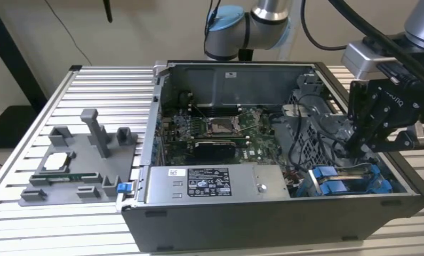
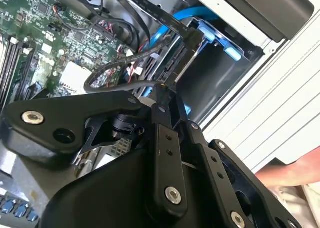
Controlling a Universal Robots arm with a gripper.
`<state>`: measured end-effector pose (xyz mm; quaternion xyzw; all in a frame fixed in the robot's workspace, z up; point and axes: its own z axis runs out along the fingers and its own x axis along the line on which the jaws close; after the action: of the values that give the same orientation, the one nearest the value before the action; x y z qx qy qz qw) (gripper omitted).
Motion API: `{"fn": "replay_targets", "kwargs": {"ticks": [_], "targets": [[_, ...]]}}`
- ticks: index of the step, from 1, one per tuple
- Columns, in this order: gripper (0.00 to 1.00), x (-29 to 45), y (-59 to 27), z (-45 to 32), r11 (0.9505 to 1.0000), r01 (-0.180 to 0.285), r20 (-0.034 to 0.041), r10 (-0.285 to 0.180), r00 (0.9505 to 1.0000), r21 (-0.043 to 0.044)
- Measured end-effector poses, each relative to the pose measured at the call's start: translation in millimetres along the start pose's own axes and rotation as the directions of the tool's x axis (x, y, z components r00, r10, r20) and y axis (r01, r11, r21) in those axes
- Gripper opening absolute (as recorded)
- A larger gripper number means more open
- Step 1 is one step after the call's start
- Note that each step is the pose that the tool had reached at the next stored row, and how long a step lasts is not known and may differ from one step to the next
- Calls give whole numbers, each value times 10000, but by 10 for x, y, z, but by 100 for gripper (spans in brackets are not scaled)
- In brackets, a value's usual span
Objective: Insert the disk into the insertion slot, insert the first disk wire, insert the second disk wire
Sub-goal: 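Insert the first disk wire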
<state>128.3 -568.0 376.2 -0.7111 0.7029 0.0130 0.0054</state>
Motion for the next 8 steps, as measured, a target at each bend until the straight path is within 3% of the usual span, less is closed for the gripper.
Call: {"fn": "replay_targets", "kwargs": {"ticks": [8], "targets": [[0,55,-14,52,10000,-1,-1,1,10000,-69]]}}
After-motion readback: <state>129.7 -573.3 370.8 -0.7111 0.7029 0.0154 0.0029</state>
